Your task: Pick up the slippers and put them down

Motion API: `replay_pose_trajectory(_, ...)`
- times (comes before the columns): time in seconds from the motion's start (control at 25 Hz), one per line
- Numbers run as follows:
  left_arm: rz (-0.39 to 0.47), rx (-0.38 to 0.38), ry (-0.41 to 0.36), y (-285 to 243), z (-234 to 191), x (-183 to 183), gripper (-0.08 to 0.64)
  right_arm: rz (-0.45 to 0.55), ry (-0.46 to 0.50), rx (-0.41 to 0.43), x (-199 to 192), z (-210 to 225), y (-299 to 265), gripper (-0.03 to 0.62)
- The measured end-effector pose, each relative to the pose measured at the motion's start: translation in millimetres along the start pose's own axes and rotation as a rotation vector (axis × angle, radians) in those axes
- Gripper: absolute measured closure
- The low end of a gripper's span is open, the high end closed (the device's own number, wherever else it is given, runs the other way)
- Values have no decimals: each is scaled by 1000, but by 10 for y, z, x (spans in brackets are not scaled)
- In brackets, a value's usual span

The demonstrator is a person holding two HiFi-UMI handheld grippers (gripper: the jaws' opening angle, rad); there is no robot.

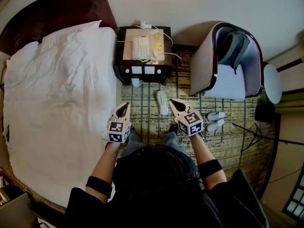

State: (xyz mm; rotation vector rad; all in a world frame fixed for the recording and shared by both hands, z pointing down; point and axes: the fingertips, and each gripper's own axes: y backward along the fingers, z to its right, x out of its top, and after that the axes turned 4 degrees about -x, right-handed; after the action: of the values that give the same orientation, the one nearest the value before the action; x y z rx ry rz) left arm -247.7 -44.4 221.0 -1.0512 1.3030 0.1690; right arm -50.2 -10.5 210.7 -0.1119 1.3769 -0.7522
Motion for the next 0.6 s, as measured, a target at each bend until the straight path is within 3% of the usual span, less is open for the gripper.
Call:
replay_pose_trajectory(0.32, -60, -49, 57, -220, -65, -124, 503, -35, -1, 32, -77, -67, -240, 591)
replay_pose_trajectory(0.6, -111, -89, 139, -625, -332, -384, 419, -93, 3, 52, -340, -117, -794, 591)
